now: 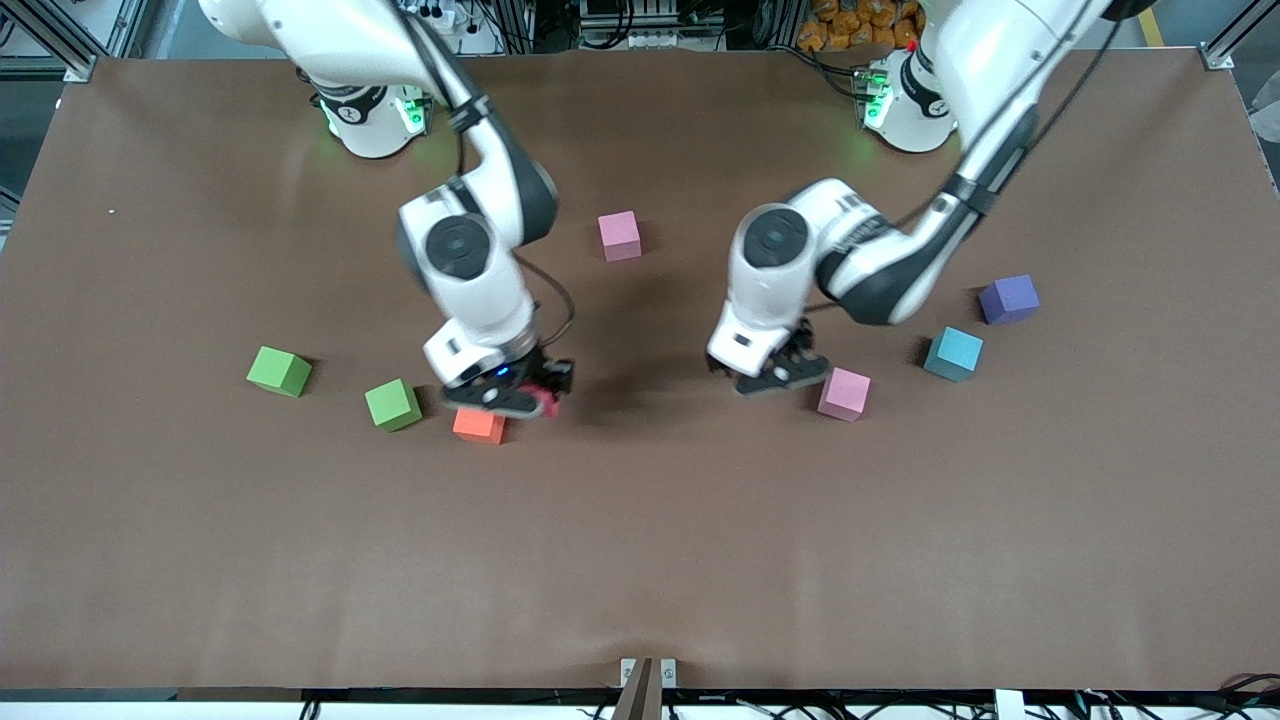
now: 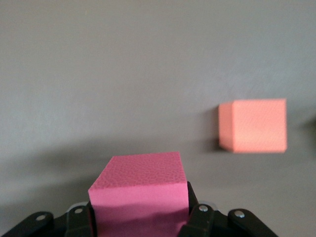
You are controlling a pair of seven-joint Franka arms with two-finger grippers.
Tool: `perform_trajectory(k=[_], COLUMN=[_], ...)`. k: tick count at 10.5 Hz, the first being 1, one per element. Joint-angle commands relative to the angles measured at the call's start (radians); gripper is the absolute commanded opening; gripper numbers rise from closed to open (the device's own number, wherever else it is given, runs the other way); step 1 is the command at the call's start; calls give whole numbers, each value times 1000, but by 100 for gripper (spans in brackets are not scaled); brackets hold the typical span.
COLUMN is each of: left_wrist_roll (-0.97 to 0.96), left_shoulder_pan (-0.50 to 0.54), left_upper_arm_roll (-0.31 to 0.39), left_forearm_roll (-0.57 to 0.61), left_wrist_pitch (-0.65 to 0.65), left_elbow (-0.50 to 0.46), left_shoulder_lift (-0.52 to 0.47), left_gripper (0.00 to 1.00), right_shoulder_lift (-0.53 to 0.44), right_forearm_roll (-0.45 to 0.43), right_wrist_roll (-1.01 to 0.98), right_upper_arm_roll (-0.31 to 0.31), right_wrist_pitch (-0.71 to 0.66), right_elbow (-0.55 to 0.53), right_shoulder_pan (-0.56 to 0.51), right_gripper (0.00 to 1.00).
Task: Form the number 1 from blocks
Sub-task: 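Carry the magenta cube beside the pink cube while the left gripper reaches pink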
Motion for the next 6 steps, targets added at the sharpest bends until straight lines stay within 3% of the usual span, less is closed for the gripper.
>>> perform_trajectory(k=[1,6], left_wrist_roll=[192,660], left_shoulder_pan=[99,224], left_upper_arm_roll=[-14,-14], left_forearm_roll=[13,-10], left_wrist_pitch=[-5,-5], left_elbow=[-11,-9], left_shoulder_lift=[-8,54], left_gripper=[100,100], right_shoulder_lift=[-76,-81], right_forearm_roll=[-1,-1], right_wrist_roll=[41,225], right_upper_arm_roll=[19,92], right_wrist_pitch=[41,104], right_elbow=[-144,-227], right_shoulder_pan=[43,159], right_gripper=[44,44])
